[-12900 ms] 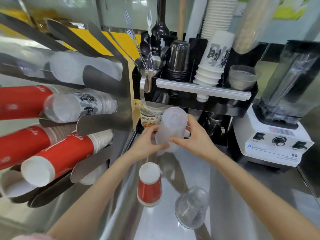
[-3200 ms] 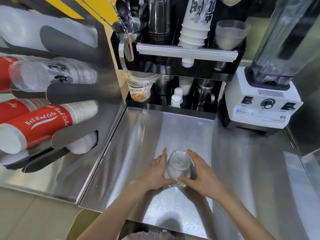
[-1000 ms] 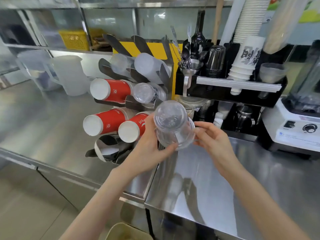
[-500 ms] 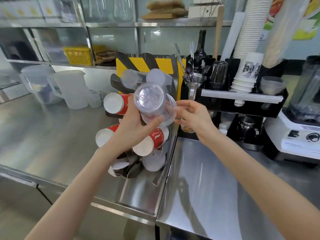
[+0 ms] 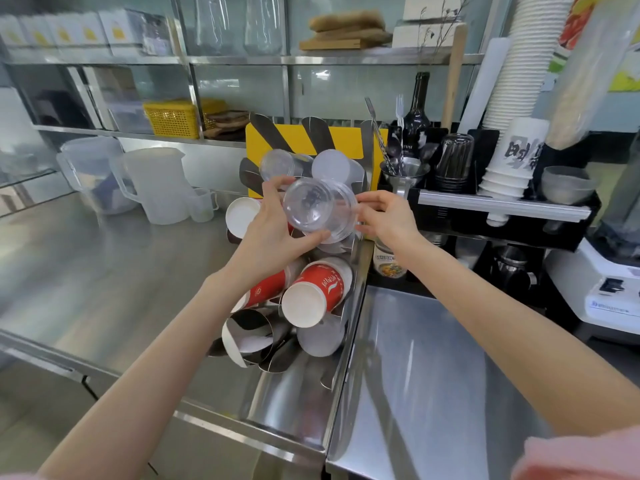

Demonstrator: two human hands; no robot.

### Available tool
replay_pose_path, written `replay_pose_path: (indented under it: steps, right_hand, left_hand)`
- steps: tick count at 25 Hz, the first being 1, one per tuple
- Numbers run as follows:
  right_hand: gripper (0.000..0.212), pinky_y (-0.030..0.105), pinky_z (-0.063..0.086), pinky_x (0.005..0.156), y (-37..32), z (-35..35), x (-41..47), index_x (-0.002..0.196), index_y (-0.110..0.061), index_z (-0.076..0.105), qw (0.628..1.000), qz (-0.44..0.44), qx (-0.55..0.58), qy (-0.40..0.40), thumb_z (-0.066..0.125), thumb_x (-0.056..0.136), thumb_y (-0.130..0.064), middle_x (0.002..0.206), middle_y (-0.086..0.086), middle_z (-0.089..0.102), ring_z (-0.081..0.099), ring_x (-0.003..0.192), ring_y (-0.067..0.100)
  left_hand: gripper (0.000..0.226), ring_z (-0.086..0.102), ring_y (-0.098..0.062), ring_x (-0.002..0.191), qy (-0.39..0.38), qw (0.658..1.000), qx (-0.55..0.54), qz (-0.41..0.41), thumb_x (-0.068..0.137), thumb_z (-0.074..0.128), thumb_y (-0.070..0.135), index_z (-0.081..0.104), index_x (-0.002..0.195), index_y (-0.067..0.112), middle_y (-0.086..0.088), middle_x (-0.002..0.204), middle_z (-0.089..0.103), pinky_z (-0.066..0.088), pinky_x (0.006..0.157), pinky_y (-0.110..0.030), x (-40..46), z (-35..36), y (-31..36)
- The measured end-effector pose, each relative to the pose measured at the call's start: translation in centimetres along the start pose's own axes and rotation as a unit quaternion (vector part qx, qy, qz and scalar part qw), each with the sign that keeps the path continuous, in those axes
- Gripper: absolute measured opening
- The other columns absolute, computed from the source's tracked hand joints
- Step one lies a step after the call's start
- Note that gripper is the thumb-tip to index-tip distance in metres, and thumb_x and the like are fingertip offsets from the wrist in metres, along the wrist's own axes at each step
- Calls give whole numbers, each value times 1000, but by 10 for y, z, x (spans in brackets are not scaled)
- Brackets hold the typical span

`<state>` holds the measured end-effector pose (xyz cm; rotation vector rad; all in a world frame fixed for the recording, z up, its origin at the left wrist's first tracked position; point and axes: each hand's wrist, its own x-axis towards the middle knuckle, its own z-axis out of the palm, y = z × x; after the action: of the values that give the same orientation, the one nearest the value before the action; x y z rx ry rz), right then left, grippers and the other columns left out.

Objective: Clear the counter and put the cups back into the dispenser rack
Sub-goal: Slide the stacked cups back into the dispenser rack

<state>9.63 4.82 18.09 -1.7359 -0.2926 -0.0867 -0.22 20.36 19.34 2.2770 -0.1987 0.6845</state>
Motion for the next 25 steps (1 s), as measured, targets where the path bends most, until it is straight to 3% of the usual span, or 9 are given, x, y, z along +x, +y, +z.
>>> replay_pose_path:
  steps: [5,7,9,11,15,21,25]
  right_hand:
    - [18,22,56,69,5,2,-1,103,-10,59,1000,-6,-17,-7,56,86,-6,89,2,59,62,90,18]
    - [20,19,56,65,8,5,-3,105,-7,59,999,-16,-38,-3,57,86,-7,85,-1,58,60,87,15]
    - [22,20,55,70,10,5,-5,107,-7,60,997,-26,-67,3,57,85,-8,89,1,60,59,86,14]
    - [22,25,51,80,12,5,-7,107,-9,61,994,-37,-104,7,57,85,-10,95,3,61,58,90,14]
    - [23,26,47,80,12,5,-1,107,-10,61,993,-19,-115,23,58,85,-12,99,5,62,57,92,15]
    - [24,35,49,94,18,9,13,109,-6,59,989,23,-140,36,57,86,-10,111,14,64,59,103,23]
    - [26,32,45,95,23,10,18,112,-5,58,985,53,-164,31,56,86,-8,116,15,62,57,110,25]
  left_hand:
    - [72,44,-10,103,-18,999,28,23,71,74,27,28,124,10,4,119,41,42,86,-29,-6,0,-5]
    - [70,44,-9,104,-20,999,29,26,70,75,26,31,123,9,-2,124,45,43,86,-27,-9,0,-8]
    - [70,41,-7,105,-21,999,27,20,71,74,25,30,123,9,-1,122,44,35,81,-13,-10,0,-9]
    - [72,37,-5,106,-26,999,29,5,71,73,26,29,125,9,1,121,41,29,78,-7,-10,0,-8]
    - [71,40,-10,112,-41,998,48,17,74,72,26,28,126,9,-9,133,42,30,82,-12,2,4,-9]
    - [70,46,-24,119,-77,990,112,-29,73,68,41,35,129,13,-9,133,45,42,94,-38,12,6,-17]
    - [52,49,-25,115,-53,990,134,-2,81,62,26,40,126,11,-12,130,47,40,90,-30,14,10,-19]
